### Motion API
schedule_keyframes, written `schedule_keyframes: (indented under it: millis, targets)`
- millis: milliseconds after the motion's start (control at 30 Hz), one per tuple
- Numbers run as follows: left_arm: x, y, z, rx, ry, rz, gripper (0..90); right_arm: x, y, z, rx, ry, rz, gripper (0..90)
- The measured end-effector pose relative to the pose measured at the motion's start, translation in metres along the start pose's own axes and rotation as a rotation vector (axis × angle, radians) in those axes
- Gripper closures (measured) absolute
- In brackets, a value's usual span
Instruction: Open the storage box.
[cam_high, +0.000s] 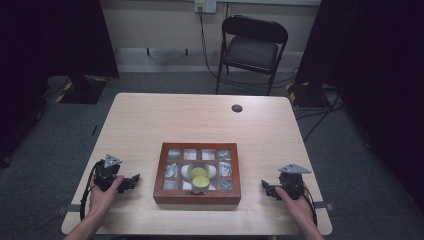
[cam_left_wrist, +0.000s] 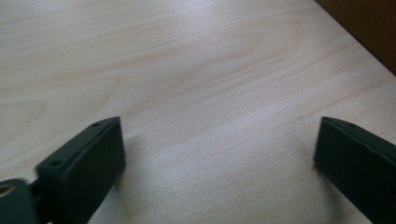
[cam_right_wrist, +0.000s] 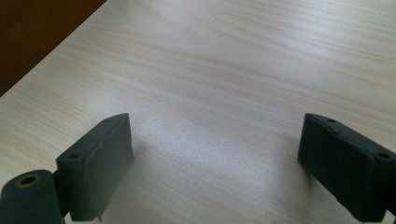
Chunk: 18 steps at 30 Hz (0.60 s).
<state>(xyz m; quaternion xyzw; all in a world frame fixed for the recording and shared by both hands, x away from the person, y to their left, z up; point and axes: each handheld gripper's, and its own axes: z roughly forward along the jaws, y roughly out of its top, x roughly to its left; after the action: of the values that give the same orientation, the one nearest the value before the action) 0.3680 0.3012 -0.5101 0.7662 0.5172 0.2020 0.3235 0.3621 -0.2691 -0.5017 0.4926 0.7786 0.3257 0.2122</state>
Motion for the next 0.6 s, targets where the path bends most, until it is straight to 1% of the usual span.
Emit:
schedule_keyframes:
  millis: [133,200,267,300,333,367,400,433,467,533,567,600]
  targets:
    - [0.000,0.000,0.000,0.000,0.000,0.000,0.0,0.000,0.000,-0.001,0.003,0.005,-0.002,10.9]
    - [0.000,0.000,0.000,0.000,0.000,0.000,0.0,0.001,0.001,-0.003,0.011,0.012,-0.014,14.5]
    - [0.000,0.000,0.000,0.000,0.000,0.000,0.0,0.001,0.002,-0.004,0.015,0.020,-0.021,14.6]
    - [0.000,0.000,0.000,-0.003,-0.001,-0.006,0.0,0.002,0.004,-0.006,-0.003,0.031,-0.034,14.7]
    - [0.000,0.000,0.000,-0.003,-0.001,-0.006,0.0,0.002,0.004,-0.006,-0.003,0.031,-0.034,14.7]
    - [0.000,0.000,0.000,0.000,0.001,-0.001,0.0,0.004,0.006,-0.009,-0.024,0.034,-0.028,14.8]
    - [0.000,0.000,0.000,0.000,0.001,-0.001,0.0,0.004,0.006,-0.009,-0.024,0.034,-0.028,14.8]
    - [0.000,0.000,0.000,-0.003,0.000,-0.006,0.0,0.005,0.006,-0.010,-0.036,0.042,-0.028,14.9]
    - [0.000,0.000,0.000,0.000,0.002,-0.001,0.0,0.007,0.007,-0.013,-0.048,0.056,-0.029,14.9]
    - [0.000,0.000,0.000,0.000,0.000,0.000,0.0,0.009,0.007,-0.015,-0.050,0.063,-0.031,14.9]
    - [0.000,0.000,0.000,0.000,0.001,0.000,0.0,0.012,0.009,-0.018,-0.069,0.084,-0.035,15.3]
    - [0.000,0.000,0.000,0.000,0.001,0.000,0.0,0.014,0.011,-0.020,-0.075,0.092,-0.041,15.4]
